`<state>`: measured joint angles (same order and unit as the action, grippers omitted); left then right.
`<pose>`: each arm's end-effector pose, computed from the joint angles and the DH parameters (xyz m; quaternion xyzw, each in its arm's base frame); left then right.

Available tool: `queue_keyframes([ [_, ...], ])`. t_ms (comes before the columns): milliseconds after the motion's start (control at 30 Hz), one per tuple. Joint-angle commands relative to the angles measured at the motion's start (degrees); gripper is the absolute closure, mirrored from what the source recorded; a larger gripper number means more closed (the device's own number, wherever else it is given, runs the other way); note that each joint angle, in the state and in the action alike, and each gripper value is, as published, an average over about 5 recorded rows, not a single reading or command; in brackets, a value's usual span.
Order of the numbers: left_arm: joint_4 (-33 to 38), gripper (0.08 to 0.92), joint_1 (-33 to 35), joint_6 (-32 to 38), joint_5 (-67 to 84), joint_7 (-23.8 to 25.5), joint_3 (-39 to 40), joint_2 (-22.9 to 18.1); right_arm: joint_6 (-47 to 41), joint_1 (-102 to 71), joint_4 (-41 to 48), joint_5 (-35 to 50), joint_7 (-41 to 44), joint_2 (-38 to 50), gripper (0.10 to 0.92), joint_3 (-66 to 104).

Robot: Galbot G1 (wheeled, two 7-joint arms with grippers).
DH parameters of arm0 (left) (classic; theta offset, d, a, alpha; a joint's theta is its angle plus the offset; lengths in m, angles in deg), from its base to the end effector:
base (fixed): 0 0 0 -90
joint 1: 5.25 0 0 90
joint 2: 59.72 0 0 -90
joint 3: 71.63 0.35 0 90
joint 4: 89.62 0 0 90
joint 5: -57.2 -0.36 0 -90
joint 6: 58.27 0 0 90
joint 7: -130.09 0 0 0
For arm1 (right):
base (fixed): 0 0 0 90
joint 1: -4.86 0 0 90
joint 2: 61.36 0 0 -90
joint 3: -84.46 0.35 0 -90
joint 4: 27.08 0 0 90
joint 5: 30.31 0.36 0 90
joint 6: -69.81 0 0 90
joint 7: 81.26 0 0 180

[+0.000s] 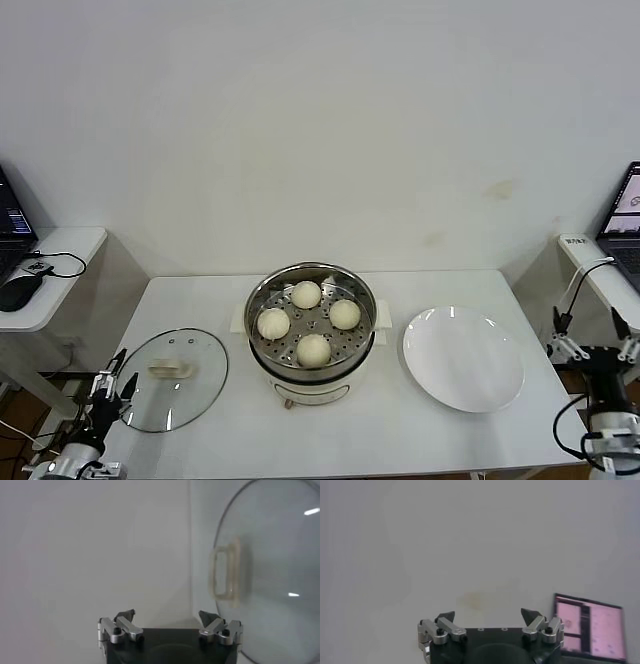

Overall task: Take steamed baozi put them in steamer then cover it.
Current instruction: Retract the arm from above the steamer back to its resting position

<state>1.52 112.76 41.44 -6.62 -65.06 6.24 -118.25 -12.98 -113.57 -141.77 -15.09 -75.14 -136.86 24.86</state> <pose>0.1919 0.2435 -0.3886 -0.0512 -0.6701 -0.7400 0.0288 0.1758 -0.2102 -0.2678 0.1176 0.9834 -0.1118 0.0811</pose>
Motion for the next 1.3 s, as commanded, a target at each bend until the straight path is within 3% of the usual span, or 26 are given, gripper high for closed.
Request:
queue_keyframes([
  [33,-4.49,0.177,-4.70,0.91,-4.26,1.28,5.86,2.67,1.06,-3.66,-0.66,-0.76,-0.42,-2.77,0.203,5.72],
  [833,-8.33,0.177,-13.77,0.85,-1.30,2.08,10.30,2.51,1.19,-4.65,-1.30,-2.23,-0.26,-5.73,0.203,6.41],
  [1300,-11.63,0.177,-15.34,0.70,3.31,3.23,11.24,1.59,1.36,-5.47,-2.59,-3.21,-0.32,-6.55,0.203,6.08],
])
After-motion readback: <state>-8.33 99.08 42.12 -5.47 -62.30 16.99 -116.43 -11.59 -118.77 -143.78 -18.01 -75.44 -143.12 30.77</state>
